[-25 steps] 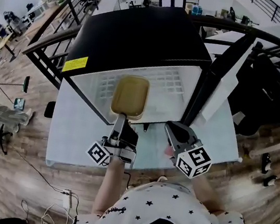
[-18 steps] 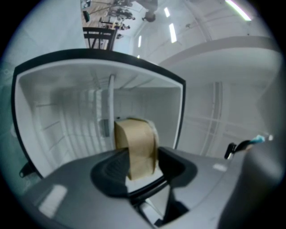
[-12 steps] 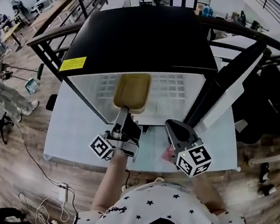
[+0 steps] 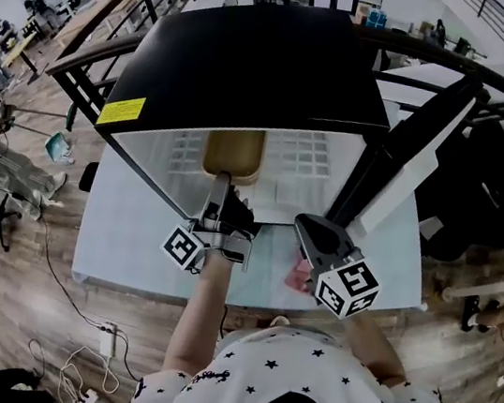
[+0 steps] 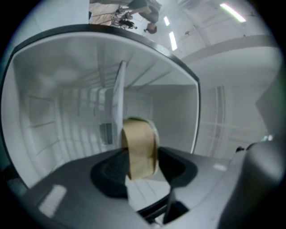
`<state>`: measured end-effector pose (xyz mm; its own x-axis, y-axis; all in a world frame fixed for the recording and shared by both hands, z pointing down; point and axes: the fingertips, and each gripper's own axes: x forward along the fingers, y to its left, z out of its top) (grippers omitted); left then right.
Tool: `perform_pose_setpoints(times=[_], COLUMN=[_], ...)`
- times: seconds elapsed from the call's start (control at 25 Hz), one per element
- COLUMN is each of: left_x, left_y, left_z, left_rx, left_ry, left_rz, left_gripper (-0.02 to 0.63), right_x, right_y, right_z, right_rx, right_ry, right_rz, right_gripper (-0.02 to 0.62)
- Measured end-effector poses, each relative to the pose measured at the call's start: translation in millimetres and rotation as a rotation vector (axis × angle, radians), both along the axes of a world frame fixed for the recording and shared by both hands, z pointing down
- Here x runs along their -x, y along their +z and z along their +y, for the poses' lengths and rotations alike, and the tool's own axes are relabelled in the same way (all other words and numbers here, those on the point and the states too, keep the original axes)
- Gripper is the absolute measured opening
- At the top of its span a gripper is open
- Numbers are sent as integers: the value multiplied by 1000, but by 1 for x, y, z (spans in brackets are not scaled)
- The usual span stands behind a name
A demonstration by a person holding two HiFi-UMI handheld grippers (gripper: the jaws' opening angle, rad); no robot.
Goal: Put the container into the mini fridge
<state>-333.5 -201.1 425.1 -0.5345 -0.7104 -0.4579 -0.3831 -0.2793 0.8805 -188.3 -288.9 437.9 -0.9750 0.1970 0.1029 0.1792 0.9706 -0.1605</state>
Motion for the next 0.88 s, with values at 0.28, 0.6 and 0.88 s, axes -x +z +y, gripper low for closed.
perform_pose_setpoints(times=[0.28, 0.6, 0.88], left_x=[6, 4, -4], left_y=[-5, -5, -13], left_z=[-6, -6, -3], left_rx=[13, 46, 69], left_ry=[-37, -60, -59], left_rz=[-19, -14, -65], left_gripper=[202, 206, 324], right_x=[-5, -10, -17], right_y=[0, 0, 0], right_z=[-3, 0, 4], right_rx=[1, 6, 16], right_ry=[-4, -20, -16], right_rz=[-3, -7, -11], right_gripper=[21, 21, 21])
